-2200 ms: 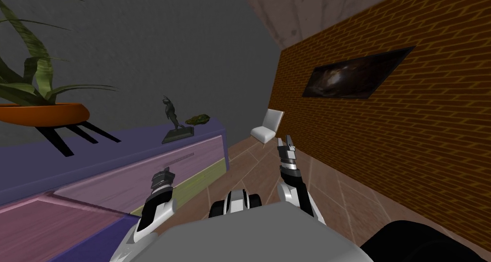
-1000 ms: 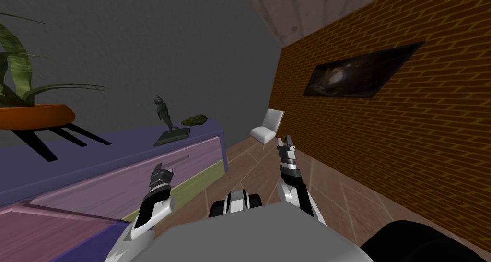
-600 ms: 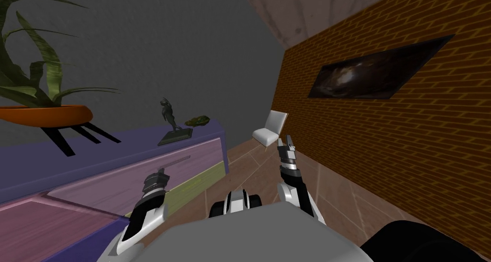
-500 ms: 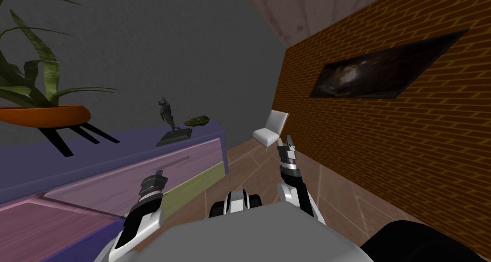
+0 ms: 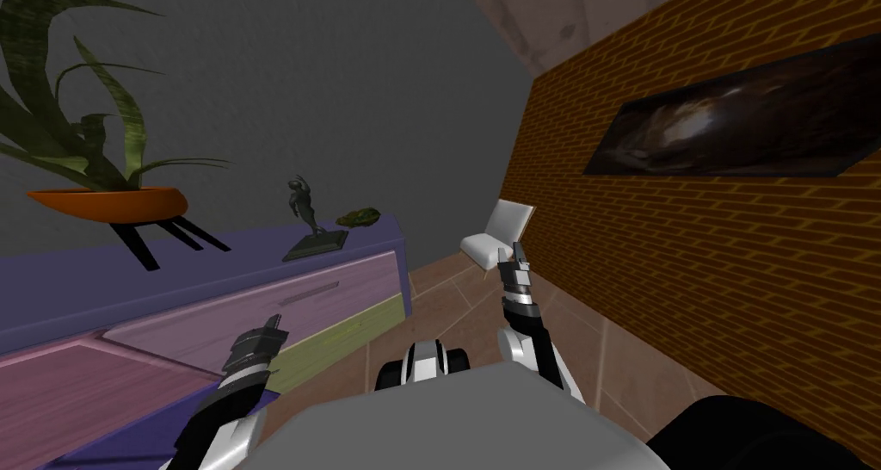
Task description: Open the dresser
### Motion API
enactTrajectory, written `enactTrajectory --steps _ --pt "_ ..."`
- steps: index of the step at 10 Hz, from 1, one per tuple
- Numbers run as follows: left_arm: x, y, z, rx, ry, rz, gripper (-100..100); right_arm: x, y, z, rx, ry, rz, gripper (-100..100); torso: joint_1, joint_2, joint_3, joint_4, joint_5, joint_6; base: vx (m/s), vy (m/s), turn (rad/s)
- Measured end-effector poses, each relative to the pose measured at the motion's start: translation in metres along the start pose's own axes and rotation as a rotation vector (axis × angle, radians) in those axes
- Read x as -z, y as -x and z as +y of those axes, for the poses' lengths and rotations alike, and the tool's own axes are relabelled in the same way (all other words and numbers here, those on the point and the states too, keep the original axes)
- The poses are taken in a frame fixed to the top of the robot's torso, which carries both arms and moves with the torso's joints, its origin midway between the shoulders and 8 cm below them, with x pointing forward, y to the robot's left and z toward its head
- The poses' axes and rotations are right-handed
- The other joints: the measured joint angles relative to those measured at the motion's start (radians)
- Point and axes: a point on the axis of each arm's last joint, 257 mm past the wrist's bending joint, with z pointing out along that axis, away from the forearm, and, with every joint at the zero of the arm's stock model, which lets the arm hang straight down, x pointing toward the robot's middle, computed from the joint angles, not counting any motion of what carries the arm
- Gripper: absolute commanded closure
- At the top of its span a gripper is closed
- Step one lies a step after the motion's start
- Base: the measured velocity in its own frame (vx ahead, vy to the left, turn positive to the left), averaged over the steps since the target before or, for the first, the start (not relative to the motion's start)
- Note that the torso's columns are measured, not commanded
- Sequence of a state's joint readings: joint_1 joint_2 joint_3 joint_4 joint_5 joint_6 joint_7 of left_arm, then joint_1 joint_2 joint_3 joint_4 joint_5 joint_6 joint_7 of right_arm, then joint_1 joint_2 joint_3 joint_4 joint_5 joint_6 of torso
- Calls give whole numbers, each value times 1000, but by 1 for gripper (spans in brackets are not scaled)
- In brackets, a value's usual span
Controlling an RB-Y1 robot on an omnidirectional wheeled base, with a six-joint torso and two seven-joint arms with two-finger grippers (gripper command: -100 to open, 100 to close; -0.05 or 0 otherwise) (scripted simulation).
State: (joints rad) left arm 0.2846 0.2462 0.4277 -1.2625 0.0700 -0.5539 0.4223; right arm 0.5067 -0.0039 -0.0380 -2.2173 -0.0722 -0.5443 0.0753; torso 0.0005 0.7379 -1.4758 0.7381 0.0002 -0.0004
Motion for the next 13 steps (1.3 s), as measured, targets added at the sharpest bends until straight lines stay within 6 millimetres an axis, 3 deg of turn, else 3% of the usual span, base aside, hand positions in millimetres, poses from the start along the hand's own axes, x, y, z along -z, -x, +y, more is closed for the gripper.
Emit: enactTrajectory --steps 5,6,10,13 --pt "34 7 0 20 36 75 100 0 0 0 0 0 0 0 -1 0 0 0 0 0 66 -76 120" --pt "34 7 0 23 36 78 -100 0 0 0 0 0 0 0 2 2 1 0 0 1 98 40 -54" --pt "29 4 5 41 44 69 -100 0 0 0 0 0 0 0 -3 3 1 0 -1 0 122 59 -23" --pt "57 21 -1 39 44 69 -100 0 0 0 0 0 0 0 -2 -2 -1 -1 -1 0 153 3 10"
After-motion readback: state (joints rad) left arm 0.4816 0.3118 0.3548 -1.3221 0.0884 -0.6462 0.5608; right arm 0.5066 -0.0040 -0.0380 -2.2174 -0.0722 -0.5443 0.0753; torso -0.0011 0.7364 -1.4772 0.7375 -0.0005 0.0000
